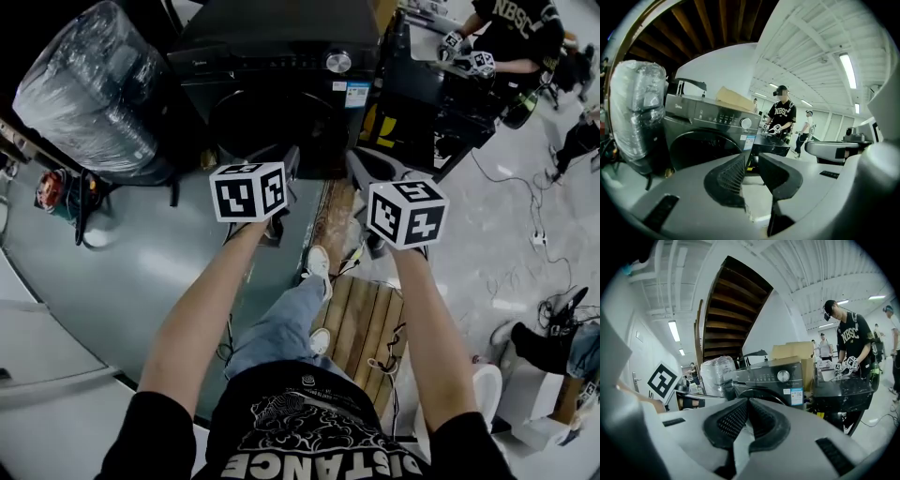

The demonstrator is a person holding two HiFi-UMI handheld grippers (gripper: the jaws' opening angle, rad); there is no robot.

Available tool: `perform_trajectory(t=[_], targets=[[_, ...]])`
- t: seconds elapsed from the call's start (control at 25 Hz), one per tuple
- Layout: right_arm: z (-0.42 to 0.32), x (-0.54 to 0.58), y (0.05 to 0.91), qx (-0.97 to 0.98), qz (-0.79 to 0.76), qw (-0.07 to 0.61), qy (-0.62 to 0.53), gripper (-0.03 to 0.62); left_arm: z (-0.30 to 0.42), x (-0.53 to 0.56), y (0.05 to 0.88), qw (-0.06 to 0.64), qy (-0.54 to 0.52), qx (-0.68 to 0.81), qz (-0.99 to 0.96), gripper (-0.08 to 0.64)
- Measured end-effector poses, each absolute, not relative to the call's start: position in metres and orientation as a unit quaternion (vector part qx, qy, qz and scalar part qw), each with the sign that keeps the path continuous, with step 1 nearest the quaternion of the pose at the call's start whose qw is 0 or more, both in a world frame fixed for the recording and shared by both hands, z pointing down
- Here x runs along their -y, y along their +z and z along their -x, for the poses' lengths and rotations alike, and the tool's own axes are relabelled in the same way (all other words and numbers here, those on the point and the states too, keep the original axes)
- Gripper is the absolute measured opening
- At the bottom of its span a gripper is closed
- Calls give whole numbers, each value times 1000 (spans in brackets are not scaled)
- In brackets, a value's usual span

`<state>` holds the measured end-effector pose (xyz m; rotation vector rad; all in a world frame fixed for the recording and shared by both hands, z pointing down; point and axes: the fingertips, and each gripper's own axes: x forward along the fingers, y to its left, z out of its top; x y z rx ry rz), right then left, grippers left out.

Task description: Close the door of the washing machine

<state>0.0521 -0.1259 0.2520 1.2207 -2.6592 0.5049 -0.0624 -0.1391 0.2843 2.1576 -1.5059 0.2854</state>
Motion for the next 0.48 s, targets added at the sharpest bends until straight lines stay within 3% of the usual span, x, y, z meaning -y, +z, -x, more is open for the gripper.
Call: perform_trajectory(t=[0.48], targets=[[-50, 81, 208, 897, -417, 74, 129, 20, 82, 75, 235, 122, 163, 553, -808, 74]])
